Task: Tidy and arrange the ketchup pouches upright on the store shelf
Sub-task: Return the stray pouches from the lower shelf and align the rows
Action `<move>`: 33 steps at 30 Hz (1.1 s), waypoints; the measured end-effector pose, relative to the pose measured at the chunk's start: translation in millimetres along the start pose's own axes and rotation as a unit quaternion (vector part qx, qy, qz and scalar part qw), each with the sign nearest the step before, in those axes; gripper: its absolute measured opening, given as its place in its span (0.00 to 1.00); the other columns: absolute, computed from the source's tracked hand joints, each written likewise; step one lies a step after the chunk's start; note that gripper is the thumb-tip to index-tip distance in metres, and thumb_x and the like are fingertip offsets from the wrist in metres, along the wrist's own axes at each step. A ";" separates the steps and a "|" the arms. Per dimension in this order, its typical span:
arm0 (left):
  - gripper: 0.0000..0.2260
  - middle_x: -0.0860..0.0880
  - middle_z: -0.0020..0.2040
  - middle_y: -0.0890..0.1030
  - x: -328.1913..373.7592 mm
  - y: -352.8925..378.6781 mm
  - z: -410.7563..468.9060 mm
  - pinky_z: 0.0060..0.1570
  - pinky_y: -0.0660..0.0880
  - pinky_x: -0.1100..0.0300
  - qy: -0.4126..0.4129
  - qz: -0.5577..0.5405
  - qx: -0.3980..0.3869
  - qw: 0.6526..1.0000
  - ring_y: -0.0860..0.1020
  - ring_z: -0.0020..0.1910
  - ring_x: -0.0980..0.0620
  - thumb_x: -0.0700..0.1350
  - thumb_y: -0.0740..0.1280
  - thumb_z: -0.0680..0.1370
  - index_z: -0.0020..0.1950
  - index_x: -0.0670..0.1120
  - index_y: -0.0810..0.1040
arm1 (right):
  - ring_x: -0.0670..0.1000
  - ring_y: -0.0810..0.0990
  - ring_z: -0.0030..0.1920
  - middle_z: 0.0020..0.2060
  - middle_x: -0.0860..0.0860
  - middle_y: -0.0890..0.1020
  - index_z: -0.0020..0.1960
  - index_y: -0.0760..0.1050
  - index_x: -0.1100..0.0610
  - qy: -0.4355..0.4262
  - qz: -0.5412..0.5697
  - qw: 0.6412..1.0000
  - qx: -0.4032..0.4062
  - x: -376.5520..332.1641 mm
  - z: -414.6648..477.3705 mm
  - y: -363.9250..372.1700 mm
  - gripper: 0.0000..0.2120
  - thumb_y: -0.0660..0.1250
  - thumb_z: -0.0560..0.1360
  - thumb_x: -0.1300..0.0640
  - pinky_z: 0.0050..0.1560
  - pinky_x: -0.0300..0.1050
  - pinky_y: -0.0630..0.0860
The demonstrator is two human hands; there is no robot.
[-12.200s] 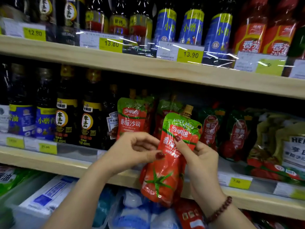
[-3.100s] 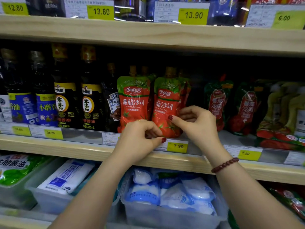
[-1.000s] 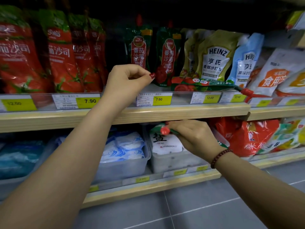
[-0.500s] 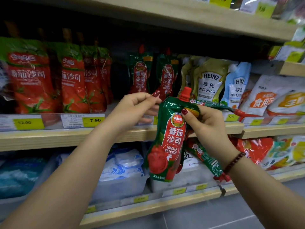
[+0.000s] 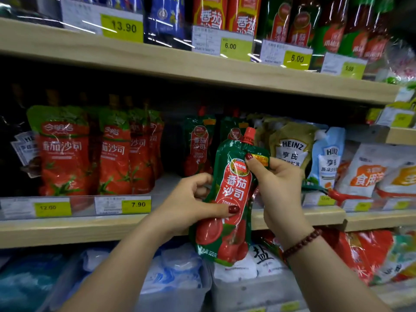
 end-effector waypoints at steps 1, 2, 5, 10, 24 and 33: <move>0.22 0.44 0.48 0.84 0.1 -2.0 0.5 0.47 0.80 0.47 0.006 -0.009 0.007 1.000 0.83 0.47 0.44 0.38 0.79 0.60 0.52 0.48 0.79 | 0.57 0.83 0.36 0.34 0.56 0.84 0.38 0.79 0.60 0.003 0.007 1.000 -0.003 -0.7 0.5 3.2 0.07 0.69 0.73 0.58 0.34 0.50 0.81; 0.22 0.44 0.47 0.85 -0.3 -4.0 1.0 0.47 0.80 0.47 0.011 -0.019 0.011 1.000 0.83 0.47 0.44 0.39 0.80 0.59 0.50 0.49 0.80 | 0.58 0.84 0.38 0.35 0.57 0.85 0.39 0.79 0.60 -0.005 0.006 1.000 -0.010 -1.6 1.4 5.8 0.07 0.69 0.73 0.58 0.37 0.53 0.81; 0.21 0.44 0.47 0.85 -1.7 -9.4 0.0 0.47 0.79 0.46 0.020 -0.045 0.024 0.999 0.83 0.47 0.42 0.41 0.79 0.58 0.48 0.50 0.81 | 0.49 0.80 0.30 0.29 0.51 0.81 0.34 0.76 0.57 -0.072 -0.035 0.995 -0.057 -1.8 2.3 8.6 0.13 0.65 0.75 0.53 0.27 0.42 0.77; 0.22 0.43 0.46 0.85 1.9 -21.5 1.4 0.47 0.80 0.47 0.037 -0.056 0.095 0.993 0.83 0.46 0.42 0.40 0.81 0.57 0.48 0.47 0.81 | 0.49 0.81 0.39 0.36 0.53 0.83 0.42 0.79 0.55 -0.105 -0.143 0.980 -0.086 29.6 4.9 -4.9 0.17 0.55 0.78 0.48 0.38 0.46 0.78; 0.21 0.47 0.44 0.86 10.0 -25.0 12.7 0.40 0.80 0.53 0.021 -0.129 0.190 0.973 0.84 0.43 0.47 0.39 0.76 0.61 0.52 0.47 0.78 | 0.46 0.68 0.37 0.32 0.39 0.67 0.38 0.70 0.48 -0.237 -0.457 0.851 -0.104 76.4 -4.4 -11.0 0.07 0.67 0.69 0.48 0.41 0.39 0.61; 0.23 0.47 0.49 0.83 27.9 -38.8 62.5 0.40 0.78 0.56 -0.014 -0.085 0.207 0.974 0.83 0.44 0.49 0.39 0.77 0.63 0.55 0.48 0.74 | 0.44 0.67 0.38 0.33 0.40 0.68 0.39 0.70 0.48 -0.235 -0.470 0.846 -0.091 83.4 -3.6 -9.7 0.09 0.64 0.71 0.43 0.44 0.36 0.61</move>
Point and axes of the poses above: each hand's wrist, its own z-axis towards the middle knuckle, its own y-axis out of the palm, x = y × z, the point moved 1 cm from there along z, towards the middle knuckle
